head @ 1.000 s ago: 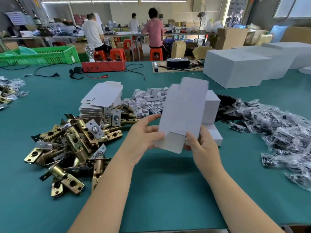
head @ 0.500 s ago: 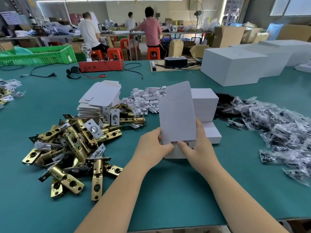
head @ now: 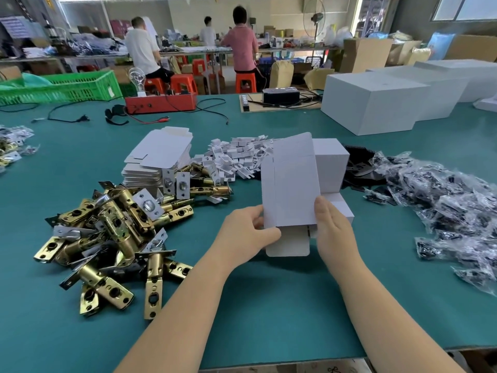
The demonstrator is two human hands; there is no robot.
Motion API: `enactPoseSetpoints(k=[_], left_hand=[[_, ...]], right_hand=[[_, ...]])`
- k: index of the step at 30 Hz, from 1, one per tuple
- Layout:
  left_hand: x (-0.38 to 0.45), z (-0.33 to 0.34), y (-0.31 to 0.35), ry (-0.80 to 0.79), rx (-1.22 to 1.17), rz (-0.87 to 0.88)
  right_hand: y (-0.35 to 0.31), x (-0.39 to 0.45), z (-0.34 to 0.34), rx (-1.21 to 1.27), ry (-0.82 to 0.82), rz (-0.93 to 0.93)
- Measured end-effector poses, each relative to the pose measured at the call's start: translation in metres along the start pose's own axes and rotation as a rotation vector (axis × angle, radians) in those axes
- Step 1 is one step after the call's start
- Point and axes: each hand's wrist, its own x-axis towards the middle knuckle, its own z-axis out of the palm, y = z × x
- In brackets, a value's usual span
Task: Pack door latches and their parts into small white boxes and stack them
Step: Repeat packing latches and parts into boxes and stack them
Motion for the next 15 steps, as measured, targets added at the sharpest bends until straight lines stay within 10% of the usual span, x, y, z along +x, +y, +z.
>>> enactPoseSetpoints(k=[4, 15], left_hand=[[-0.003, -0.001, 0.003, -0.038, -0.068, 0.030], [-0.006, -0.001, 0.003, -0.144, -0.133, 0.075]], right_hand=[[-0.002, 0.007, -0.005, 0.398, -0.013, 0.274], [-0.004, 0.004, -0.010, 0.658, -0.153, 0.294]])
